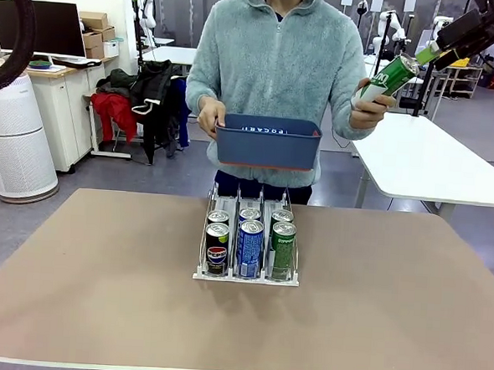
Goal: Fill the beverage cans into the dispenser.
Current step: Pick up the Sprite handed by the human.
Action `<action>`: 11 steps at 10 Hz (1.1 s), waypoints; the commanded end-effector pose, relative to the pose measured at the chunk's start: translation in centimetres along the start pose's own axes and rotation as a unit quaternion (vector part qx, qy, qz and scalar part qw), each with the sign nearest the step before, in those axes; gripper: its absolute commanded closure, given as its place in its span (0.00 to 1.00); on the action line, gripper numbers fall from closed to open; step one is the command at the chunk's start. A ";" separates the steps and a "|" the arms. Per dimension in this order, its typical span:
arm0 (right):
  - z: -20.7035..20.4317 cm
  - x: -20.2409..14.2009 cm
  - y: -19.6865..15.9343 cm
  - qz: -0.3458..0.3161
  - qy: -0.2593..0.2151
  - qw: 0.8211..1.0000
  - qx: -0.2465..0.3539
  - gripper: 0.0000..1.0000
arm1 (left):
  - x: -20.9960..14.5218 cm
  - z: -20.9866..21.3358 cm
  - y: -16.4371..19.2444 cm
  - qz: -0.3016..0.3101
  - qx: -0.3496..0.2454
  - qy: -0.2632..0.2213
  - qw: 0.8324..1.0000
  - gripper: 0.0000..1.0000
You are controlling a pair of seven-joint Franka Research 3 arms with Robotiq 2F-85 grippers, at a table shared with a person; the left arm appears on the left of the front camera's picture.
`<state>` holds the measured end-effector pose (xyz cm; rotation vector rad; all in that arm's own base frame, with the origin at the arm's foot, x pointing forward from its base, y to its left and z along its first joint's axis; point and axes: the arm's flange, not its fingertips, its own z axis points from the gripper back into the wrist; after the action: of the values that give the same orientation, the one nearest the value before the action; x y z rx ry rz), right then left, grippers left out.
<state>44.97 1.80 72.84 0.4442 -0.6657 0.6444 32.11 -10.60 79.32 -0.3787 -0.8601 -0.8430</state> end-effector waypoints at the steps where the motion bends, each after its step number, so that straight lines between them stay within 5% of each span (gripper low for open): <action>1: -0.8 0.5 -0.5 -0.004 0.006 1.000 0.011 0.00 | -0.1 0.0 0.0 0.000 -0.001 0.000 1.000 0.00; 11: -6.4 2.7 -2.0 0.007 0.023 0.999 0.035 0.00 | -0.1 0.0 0.0 0.000 -0.001 0.000 1.000 0.00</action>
<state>50.38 5.32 69.64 0.4649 -0.5952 0.6780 32.11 -10.61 79.32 -0.3787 -0.8601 -0.8431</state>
